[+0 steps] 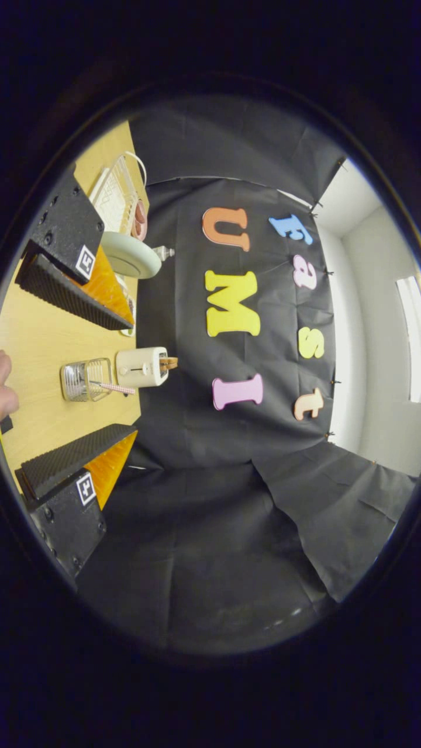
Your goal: Take the plate from the dish rack, then take the spoon from the basket and place it into the plate.
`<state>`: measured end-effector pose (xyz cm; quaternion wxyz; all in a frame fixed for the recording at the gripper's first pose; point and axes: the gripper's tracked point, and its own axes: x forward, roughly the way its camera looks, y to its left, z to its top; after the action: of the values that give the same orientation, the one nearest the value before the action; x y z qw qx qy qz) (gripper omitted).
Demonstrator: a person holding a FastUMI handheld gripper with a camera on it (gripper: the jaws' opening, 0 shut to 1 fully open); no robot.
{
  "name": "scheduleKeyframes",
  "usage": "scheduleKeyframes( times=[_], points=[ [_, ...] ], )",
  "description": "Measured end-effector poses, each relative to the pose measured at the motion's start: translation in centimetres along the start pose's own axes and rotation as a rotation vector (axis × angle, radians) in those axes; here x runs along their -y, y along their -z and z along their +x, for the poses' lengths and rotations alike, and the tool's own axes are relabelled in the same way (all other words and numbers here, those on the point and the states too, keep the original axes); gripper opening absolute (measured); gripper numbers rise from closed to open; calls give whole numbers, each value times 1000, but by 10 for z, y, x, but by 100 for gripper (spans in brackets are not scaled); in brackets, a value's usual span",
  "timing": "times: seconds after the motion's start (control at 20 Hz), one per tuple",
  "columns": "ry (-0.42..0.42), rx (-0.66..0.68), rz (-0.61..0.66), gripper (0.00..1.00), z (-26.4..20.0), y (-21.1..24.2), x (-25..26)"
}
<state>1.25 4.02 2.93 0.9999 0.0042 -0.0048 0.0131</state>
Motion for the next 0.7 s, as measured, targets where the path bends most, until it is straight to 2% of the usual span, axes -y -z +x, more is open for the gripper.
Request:
scheduleKeyframes(
  times=[0.35, 0.7],
  points=[
    [-119, -88, -58, 100, 26, -50, -67],
    [-262, -376, -197, 100, 66, -41, -153]
  ],
)
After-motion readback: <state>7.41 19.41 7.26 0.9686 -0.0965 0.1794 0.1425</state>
